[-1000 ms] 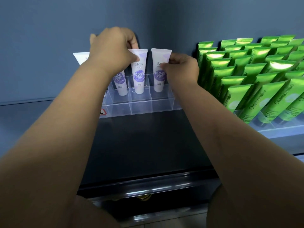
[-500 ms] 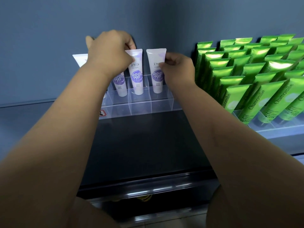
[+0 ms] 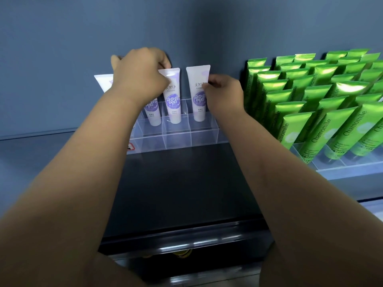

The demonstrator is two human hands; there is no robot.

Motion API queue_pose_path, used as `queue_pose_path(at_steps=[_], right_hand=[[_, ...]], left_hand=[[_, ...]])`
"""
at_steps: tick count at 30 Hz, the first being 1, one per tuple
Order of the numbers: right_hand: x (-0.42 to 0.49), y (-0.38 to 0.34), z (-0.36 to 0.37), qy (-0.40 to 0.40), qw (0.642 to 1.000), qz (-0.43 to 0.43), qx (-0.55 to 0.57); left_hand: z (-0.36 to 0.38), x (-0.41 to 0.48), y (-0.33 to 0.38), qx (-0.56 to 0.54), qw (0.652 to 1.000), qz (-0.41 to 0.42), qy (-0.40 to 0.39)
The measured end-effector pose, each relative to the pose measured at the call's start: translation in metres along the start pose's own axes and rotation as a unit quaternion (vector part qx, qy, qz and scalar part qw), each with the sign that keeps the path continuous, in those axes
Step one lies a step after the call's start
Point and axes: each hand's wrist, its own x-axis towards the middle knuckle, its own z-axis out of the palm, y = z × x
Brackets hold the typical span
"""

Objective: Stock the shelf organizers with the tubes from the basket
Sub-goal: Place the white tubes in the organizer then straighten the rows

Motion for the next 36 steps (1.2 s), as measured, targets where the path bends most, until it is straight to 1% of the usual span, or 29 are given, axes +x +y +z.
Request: queue_pose_path(at_steps=[4,10,13,15,18,21,23,25,27,29,30,32,34,36], right_hand=[[-0.001,-0.001,0.001,0.008,1.000,0.009,-0.004],[-0.005,-0.006,-0.003,-0.005,0.999,0.022,-0.036],[-0.010,-0.011,-0.007,-0.007,0.995,0.005,-0.104],[-0.017,-0.017,-0.008,-0.007,0.988,0.000,-0.153],[-0.034,-0.030,-0.008,-0.034,0.975,-0.010,-0.221],[-0.062,-0.043,-0.014,-0.061,0.956,-0.054,-0.281],[-0.083,-0.048,-0.019,-0.065,0.950,-0.094,-0.291],[-0.104,-0.053,-0.023,-0.067,0.946,-0.152,-0.280],[-0.125,-0.059,-0.026,-0.087,0.944,-0.200,-0.248],[-0.151,-0.067,-0.027,-0.126,0.940,-0.224,-0.225],[-0.165,-0.071,-0.027,-0.151,0.933,-0.238,-0.222],[-0.196,-0.080,-0.023,-0.204,0.909,-0.282,-0.228],[-0.226,-0.091,-0.014,-0.247,0.880,-0.334,-0.231],[-0.253,-0.103,-0.002,-0.274,0.861,-0.371,-0.216]], left_hand=[[-0.002,0.000,0.002,-0.004,1.000,-0.012,-0.007],[-0.009,-0.002,0.009,-0.034,0.999,-0.036,-0.014],[-0.013,-0.003,0.016,-0.038,0.999,-0.035,0.011],[-0.017,-0.006,0.023,-0.017,0.998,-0.042,0.035],[-0.021,-0.019,0.032,0.023,0.994,-0.076,0.080],[-0.027,-0.043,0.042,0.006,0.986,-0.118,0.119],[-0.037,-0.063,0.047,-0.006,0.984,-0.118,0.132],[-0.050,-0.085,0.048,-0.013,0.986,-0.095,0.139],[-0.059,-0.114,0.041,0.005,0.988,-0.078,0.135],[-0.065,-0.151,0.030,0.031,0.988,-0.096,0.116],[-0.069,-0.172,0.023,0.042,0.987,-0.116,0.102],[-0.082,-0.216,0.011,0.059,0.982,-0.159,0.087],[-0.101,-0.258,-0.001,0.092,0.972,-0.193,0.094],[-0.120,-0.302,-0.013,0.139,0.961,-0.218,0.098]])
